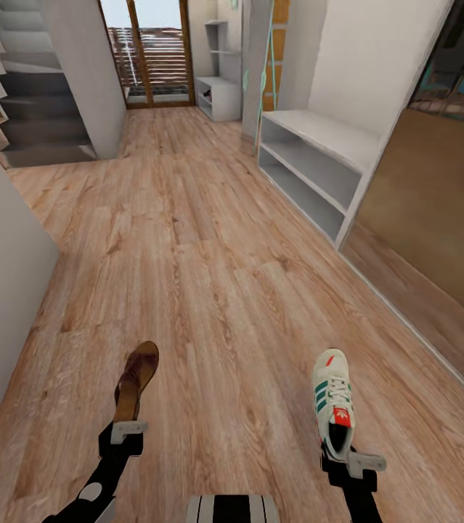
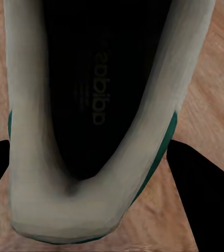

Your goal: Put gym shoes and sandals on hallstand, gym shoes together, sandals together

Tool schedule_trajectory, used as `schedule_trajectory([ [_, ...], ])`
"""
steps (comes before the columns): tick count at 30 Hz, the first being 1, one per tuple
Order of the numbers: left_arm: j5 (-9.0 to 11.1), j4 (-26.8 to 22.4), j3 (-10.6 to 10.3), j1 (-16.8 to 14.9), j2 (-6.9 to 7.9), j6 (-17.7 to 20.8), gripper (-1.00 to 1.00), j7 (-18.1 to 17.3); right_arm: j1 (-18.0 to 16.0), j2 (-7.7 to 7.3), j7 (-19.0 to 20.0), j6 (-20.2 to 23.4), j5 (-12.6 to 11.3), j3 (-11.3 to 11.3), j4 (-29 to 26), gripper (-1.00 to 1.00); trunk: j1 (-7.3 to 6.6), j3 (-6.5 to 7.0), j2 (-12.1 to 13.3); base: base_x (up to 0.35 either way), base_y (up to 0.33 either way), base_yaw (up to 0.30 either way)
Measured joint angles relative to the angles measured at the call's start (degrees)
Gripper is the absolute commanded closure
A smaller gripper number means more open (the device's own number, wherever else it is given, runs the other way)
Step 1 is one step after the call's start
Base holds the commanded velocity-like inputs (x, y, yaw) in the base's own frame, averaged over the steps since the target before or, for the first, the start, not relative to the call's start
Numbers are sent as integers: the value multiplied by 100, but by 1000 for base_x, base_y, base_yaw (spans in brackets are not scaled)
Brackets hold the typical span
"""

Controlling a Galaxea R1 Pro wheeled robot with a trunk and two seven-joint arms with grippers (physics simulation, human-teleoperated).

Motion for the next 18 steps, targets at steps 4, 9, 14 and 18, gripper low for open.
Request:
schedule_trajectory([
  [4, 20, 8, -3, 4, -11, -10, 100, -3, 0, -28, 1, -45, 6, -4, 149, 100, -10, 119, 5, 0, 0, -195],
  [9, 23, 10, -7, 4, -16, -14, 100, -8, 1, -52, 1, -55, 2, -9, 299, 100, -42, 264, 50, 0, 0, -195],
  [14, 15, 11, -13, 5, -75, -13, 100, -7, 0, -50, 10, -57, 16, 0, 434, 100, -152, 392, 250, 0, 0, -195],
  [18, 13, 11, -14, 5, -120, -10, 100, -8, 0, -56, 11, -57, 19, 2, 445, 100, -240, 494, 411, 0, 0, -195],
])
